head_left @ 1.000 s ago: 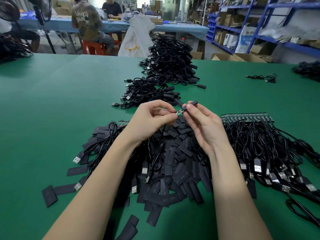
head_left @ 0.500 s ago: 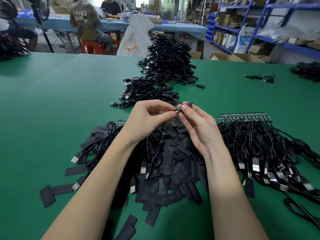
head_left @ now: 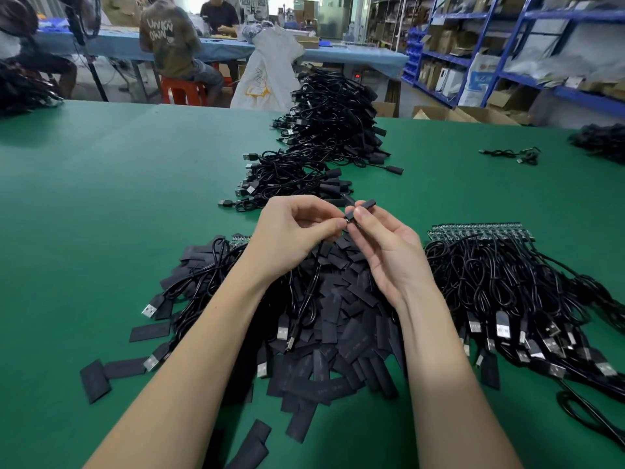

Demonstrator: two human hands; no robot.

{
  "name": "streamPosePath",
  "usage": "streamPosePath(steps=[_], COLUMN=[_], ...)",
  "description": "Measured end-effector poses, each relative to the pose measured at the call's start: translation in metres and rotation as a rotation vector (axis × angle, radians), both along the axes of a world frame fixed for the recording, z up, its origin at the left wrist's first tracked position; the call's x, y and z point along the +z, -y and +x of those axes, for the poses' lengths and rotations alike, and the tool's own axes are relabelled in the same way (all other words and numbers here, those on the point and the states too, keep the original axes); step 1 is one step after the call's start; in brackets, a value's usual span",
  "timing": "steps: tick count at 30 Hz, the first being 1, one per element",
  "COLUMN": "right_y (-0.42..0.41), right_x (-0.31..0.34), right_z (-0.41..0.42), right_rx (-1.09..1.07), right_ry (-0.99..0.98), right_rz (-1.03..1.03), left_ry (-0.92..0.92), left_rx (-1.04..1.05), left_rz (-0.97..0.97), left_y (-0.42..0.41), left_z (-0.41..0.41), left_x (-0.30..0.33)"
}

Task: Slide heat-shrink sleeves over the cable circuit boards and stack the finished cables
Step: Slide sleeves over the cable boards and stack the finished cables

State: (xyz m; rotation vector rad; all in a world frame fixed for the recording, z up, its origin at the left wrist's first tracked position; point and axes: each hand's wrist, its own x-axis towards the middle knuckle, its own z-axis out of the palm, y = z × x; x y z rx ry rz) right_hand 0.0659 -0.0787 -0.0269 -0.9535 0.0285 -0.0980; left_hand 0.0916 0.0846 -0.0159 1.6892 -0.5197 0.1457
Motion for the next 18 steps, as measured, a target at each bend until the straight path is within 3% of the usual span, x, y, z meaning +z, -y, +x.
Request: streamPosePath(steps=[8,18], right_y=[-0.0013,-0.0088], right_x=[-0.0001,0.0037], right_z=[0.0000,-0.0008], right_rx=[0.007,-0.162], right_ry=[0.017,0.084], right_rz=[-0.034,-0.028], left_ry=[-0.066,-0.130], left_rx=[-0.003,-0.022], left_rz=[-0.076,-0.115], left_y=[0.0025,0.0052], left_z=[-0.0014,-0.0015], left_x=[-0.0037,-0.0011])
